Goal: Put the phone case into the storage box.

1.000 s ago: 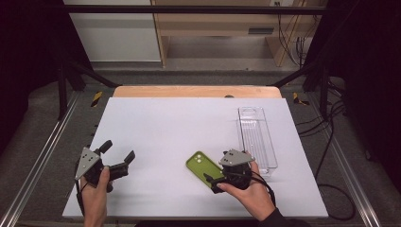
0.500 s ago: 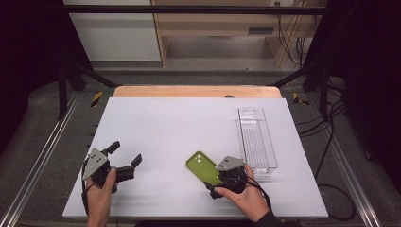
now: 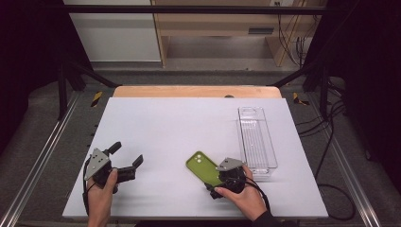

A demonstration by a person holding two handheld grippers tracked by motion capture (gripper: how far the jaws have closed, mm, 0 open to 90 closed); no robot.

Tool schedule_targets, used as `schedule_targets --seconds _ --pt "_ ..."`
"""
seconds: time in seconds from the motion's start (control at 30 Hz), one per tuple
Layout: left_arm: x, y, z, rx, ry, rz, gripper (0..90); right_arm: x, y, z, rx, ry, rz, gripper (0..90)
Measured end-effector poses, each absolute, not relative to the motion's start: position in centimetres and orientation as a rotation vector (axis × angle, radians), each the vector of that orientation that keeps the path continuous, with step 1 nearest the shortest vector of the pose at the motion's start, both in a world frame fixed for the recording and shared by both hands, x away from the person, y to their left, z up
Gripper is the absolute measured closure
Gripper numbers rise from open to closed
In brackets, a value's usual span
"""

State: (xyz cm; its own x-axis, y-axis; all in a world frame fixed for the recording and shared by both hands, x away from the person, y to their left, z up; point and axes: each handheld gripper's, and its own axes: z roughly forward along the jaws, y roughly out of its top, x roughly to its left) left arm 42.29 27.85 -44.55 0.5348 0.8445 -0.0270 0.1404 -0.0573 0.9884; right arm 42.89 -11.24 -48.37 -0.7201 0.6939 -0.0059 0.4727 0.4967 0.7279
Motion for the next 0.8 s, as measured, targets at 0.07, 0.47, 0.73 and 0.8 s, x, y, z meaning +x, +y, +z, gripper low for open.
schedule_targets --seconds 0.07,0.47,0.73,0.8 --pt "42.28 27.83 -44.55 1.548 0.872 0.716 2.0 42.99 -11.23 -48.49 0.985 2.448 1.049 6.1" --pt "42.28 27.62 -44.55 1.550 0.869 0.708 2.0 43.20 -11.07 -48.95 1.011 2.465 1.063 8.0" --pt "42.25 27.47 -44.56 1.553 0.871 0.705 2.0 43.02 -11.11 -49.13 1.016 2.441 1.069 11.9" --pt "42.26 27.46 -44.57 1.557 0.870 0.707 2.0 42.91 -11.11 -49.16 1.013 2.435 1.063 12.9"
